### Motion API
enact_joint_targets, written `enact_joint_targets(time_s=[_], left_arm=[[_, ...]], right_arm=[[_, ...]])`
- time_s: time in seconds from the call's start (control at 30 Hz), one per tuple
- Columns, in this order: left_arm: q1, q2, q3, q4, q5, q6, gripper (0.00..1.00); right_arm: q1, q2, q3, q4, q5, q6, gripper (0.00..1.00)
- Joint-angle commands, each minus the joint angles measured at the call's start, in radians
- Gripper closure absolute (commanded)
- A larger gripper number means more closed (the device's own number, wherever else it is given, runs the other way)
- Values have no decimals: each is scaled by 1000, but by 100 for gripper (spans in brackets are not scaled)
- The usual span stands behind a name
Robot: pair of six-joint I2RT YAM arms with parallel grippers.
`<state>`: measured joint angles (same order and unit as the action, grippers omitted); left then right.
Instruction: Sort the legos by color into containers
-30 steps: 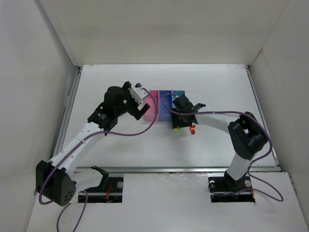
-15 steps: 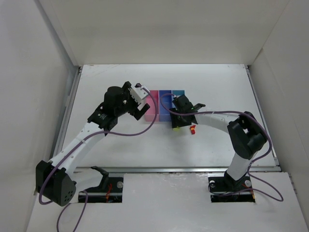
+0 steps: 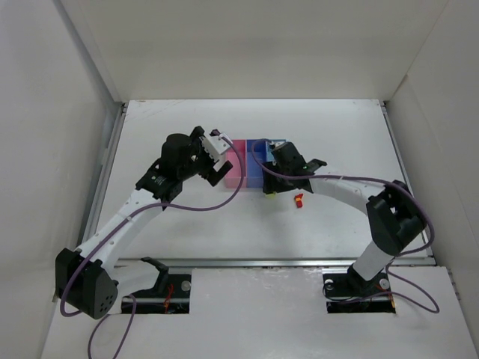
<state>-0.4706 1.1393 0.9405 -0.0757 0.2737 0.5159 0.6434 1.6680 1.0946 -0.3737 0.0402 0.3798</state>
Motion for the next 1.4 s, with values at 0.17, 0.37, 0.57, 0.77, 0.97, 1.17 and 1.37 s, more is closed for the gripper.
enact_joint_targets(time_s=[0.17,0.37,0.57,0.77,0.97,1.17,1.37], left_arm=[[-5,-21,14,7,30,16,2],[-14,-21,23,-3,67,26,6],[-33,-10,34,62,69,47,13],[-134,-1,34,273,-83,120,12],[-168,10,-8,515,-76,228,18],[-180,40,-28,663,70,384,21],[-211,40,-28,663,123,449,19]], right_arm=[[10,-146,-7,65,-69,-10,100],[10,-215,31,30,-79,-10,100],[-89,-306,128,60,-184,103,100],[-163,-298,211,174,-252,384,100],[-163,-298,252,209,-243,557,100],[-163,-355,272,228,-232,634,100],[-134,-436,243,237,-157,669,100]])
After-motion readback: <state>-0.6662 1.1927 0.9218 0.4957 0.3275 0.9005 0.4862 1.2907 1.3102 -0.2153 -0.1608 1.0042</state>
